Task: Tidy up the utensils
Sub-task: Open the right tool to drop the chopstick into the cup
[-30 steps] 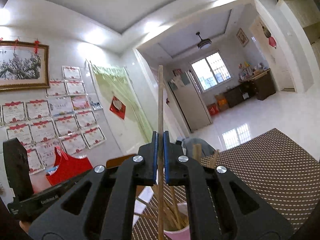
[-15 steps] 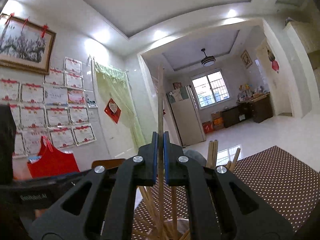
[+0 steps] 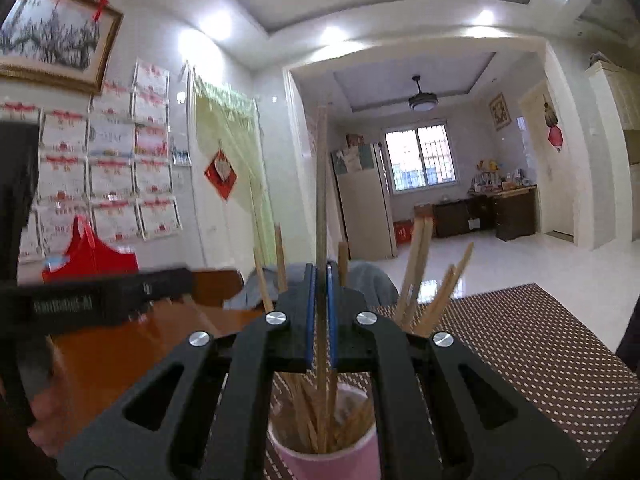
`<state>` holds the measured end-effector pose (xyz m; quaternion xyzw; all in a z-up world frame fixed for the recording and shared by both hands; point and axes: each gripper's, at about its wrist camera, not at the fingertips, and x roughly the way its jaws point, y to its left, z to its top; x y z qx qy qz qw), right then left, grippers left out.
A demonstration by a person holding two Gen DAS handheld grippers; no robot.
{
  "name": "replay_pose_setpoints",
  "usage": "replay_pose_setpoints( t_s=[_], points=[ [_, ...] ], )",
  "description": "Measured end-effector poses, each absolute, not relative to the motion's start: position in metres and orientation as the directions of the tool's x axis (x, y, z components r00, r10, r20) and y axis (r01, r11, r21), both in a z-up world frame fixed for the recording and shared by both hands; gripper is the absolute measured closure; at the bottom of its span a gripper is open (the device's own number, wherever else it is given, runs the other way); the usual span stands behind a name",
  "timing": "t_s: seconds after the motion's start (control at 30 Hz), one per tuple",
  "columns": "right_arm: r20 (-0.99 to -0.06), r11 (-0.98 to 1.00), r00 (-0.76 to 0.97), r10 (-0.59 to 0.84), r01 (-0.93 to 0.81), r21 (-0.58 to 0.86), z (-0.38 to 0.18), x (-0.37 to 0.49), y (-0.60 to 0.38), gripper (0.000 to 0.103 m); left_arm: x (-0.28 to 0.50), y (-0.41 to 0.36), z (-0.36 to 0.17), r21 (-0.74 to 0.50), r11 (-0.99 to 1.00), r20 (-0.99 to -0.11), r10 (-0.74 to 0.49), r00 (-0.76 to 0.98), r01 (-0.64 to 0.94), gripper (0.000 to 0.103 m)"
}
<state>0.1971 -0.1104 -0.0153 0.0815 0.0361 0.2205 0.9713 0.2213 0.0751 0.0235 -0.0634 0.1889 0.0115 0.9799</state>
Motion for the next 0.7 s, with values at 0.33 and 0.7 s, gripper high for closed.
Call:
replay_pose_setpoints(
  t_s=[0.33, 0.7],
  points=[
    [-0.16, 0.896, 0.886, 0.435, -0.409, 0.17, -0.037, 0.195, -0.11, 0.097, 0.206, 0.061, 0.024, -0.076, 0.996, -0.384, 0.01, 0.923, -0.042, 0.041],
    [-0.192, 0.894, 0.879, 0.437, -0.399, 0.204, -0.037, 0.175, -0.122, 0.094, 0.182, 0.053, 0.025, -0.058, 0.998, -0.387, 0.009, 0.922, -0.034, 0.041]
  ],
)
